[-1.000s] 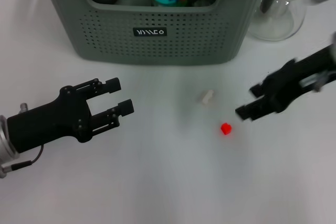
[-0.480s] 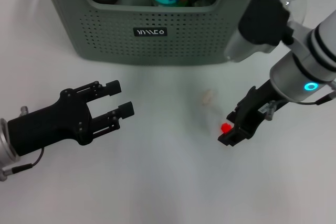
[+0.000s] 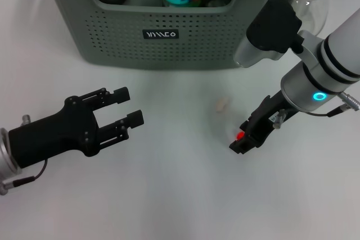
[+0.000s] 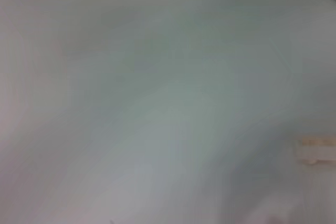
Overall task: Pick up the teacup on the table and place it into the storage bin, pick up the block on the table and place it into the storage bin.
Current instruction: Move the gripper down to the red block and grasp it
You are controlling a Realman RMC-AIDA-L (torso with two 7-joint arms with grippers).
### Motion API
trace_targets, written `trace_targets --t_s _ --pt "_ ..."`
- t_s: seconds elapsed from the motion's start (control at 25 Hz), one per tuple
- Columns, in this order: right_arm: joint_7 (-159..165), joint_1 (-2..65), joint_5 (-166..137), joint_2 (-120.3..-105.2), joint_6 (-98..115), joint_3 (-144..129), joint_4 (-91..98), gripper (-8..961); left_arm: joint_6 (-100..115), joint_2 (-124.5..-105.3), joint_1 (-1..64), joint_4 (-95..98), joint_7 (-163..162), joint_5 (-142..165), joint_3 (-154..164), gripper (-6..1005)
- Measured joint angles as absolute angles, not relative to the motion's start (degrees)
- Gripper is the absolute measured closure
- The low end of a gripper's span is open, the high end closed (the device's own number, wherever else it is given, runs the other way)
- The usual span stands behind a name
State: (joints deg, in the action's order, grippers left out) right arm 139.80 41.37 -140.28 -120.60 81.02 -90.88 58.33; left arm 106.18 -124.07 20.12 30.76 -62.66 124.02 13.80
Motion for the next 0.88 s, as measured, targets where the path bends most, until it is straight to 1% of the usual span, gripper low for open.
trace_targets --t_s 0.88 --pt "139.3 41.6 -137.6 -120.42 80.3 -91.4 56.8 408 106.2 -124.10 19.7 30.3 -62.3 124.0 13.8 398"
